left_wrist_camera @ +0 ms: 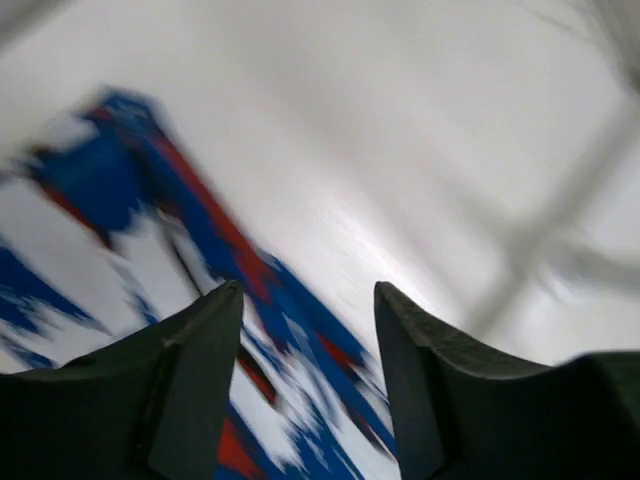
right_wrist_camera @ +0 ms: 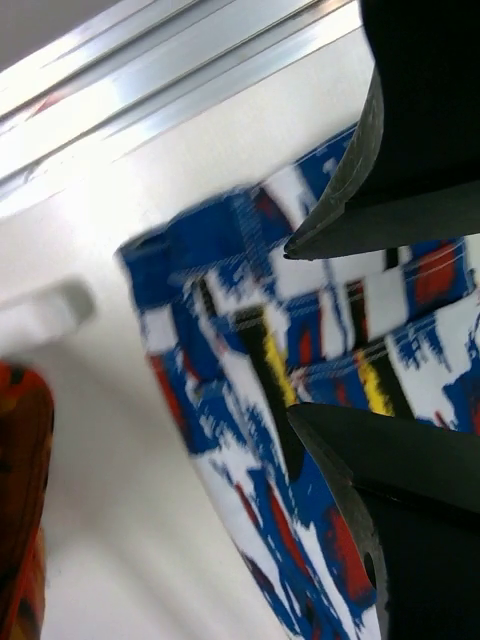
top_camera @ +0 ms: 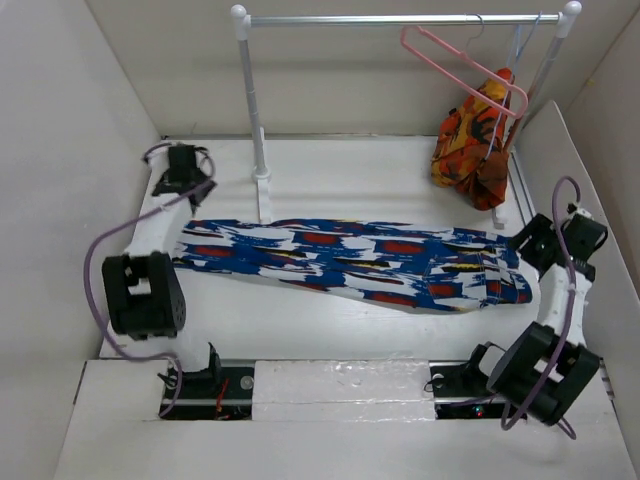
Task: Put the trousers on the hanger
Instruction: Fold the trousers at the center of the board.
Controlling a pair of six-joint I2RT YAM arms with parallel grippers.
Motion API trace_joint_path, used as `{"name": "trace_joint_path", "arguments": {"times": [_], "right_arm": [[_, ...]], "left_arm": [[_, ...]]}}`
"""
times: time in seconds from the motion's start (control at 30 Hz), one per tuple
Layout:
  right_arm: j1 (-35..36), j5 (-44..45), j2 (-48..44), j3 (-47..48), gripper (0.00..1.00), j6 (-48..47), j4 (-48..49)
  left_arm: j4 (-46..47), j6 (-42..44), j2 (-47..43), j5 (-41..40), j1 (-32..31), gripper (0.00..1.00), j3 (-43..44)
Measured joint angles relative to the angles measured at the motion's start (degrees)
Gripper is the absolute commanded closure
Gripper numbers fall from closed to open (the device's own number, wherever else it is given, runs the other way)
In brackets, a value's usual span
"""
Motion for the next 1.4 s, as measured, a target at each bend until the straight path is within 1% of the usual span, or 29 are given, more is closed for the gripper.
{"name": "trace_joint_path", "arguments": {"times": [0.03,0.1,0.17,0.2,0.23,0.27,0.3,0.37,0.47,0.63,0.73,0.83,0.93,1.03,1.07,1.1,1.17,1.23,1.3,1.33,1.4], "right_arm": [[-1.64,0.50,-2.29,-2.51,0.35,0.63,0.11],[-6.36,0.81,-5.49,-7.76,0.34,1.84,-0.42],[-11.56,0.61,-5.97,-12.28,0.33,2.73,-1.20],[-13.81,0.35,-5.55,-14.03,0.33,3.06,-1.86],[-15.10,-0.46,-5.03,-15.04,0.31,3.52,-3.37],[-16.41,-0.48,-4.11,-15.91,0.31,3.54,-3.41],[-17.05,-1.29,-3.37,-16.33,0.30,3.76,-3.65],[-17.81,-2.97,-2.54,-16.48,0.30,4.37,-3.63],[-18.43,-4.57,-2.51,-16.74,0.28,5.95,-2.69],[-18.67,-5.81,-2.75,-21.16,0.27,10.27,1.81],[-18.84,-6.84,-2.51,-21.88,0.27,12.28,4.33],[-18.82,-7.04,-2.23,-22.16,0.27,13.53,5.70],[-18.84,-7.80,0.35,-21.75,0.32,14.19,7.96],[-18.84,-9.68,4.83,-19.82,0.41,14.67,10.27],[-18.84,-10.32,6.25,-19.28,0.71,14.80,11.08],[-18.82,-10.82,7.26,-19.04,0.83,14.58,12.00],[-18.91,-12.26,8.37,-19.02,1.00,15.10,12.81],[-19.02,-13.11,7.65,-18.97,1.00,14.62,12.35],[-18.67,-13.09,5.35,-18.67,1.00,12.96,10.25],[-18.21,-12.50,2.64,-18.12,1.00,11.69,7.37],[-14.49,-10.19,-4.02,-14.93,1.00,9.51,1.40]], "left_arm": [[2.34,-0.31,-4.17,0.83,-4.15,0.57,-2.93],[6.38,-0.92,-11.06,3.50,-14.49,0.61,-7.80],[10.05,-1.64,-14.71,7.45,-24.96,0.73,-12.09],[11.63,-2.14,-15.54,9.86,-28.96,0.78,-14.53],[12.90,-2.62,-15.93,12.39,-31.54,0.86,-17.29],[13.14,-2.95,-15.98,14.53,-32.83,0.86,-19.89],[13.64,-3.45,-15.87,15.78,-33.24,0.92,-21.88],[14.40,-4.46,-15.74,18.34,-32.68,0.93,-28.52],[14.21,-5.38,-14.97,20.35,-31.98,0.95,-33.86],[16.39,-6.32,-14.03,21.94,-30.21,0.96,-36.15],[18.40,-7.41,-13.73,24.92,-26.91,0.96,-37.70],[19.26,-8.37,-13.73,26.97,-25.42,0.96,-38.25],[19.23,-8.44,-13.88,27.15,-25.22,0.96,-38.27],[18.05,-8.09,-15.15,26.10,-25.57,0.96,-38.29],[17.29,-7.93,-16.00,25.31,-26.08,0.96,-38.29],[16.63,-7.72,-17.00,24.50,-26.53,0.96,-38.29],[15.43,-7.34,-19.15,23.30,-28.39,0.97,-38.29],[14.19,-7.17,-20.90,22.14,-31.12,0.98,-37.94],[12.66,-6.97,-21.94,20.09,-35.52,0.99,-36.61],[12.02,-6.86,-21.84,18.40,-37.66,0.99,-35.56],[11.32,-6.95,-21.20,16.31,-43.25,1.00,-33.22]]}}
